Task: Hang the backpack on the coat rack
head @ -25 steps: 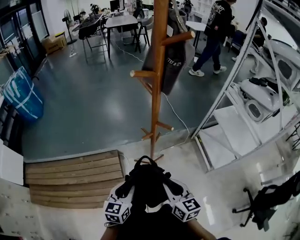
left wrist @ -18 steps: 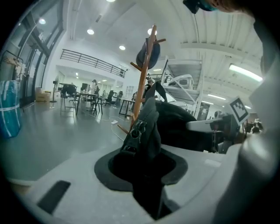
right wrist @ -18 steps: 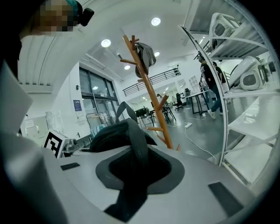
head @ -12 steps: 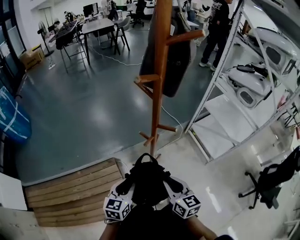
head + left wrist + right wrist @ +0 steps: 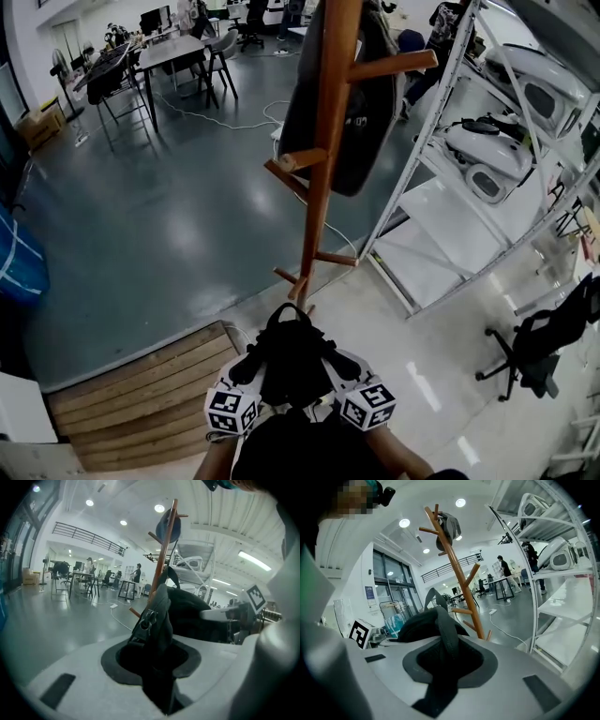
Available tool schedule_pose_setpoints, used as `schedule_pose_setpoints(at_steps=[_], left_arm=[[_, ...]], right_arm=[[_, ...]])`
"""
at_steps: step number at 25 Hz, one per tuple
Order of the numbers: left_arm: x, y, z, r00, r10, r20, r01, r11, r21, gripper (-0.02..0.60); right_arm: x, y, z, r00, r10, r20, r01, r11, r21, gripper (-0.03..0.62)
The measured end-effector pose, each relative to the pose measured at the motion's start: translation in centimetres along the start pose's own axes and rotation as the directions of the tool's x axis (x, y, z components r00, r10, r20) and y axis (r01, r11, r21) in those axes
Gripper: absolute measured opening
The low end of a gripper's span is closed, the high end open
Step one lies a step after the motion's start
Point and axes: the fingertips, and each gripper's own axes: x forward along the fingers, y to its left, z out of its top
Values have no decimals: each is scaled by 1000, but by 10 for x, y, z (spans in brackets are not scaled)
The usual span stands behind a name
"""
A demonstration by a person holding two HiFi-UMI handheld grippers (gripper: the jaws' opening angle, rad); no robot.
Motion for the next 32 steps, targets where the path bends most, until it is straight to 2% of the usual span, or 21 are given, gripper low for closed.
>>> schedule_pose_setpoints(at_steps=[15, 32], left_arm=[[73, 31, -7, 997, -47, -66, 48, 999, 8, 118], [130, 45, -19, 992, -44, -115, 43, 999, -13, 118]], right_arm=[[48, -44, -15, 997, -69, -29, 71, 995, 65, 71], [81, -89, -28, 994, -96, -49, 100, 990, 97, 71]])
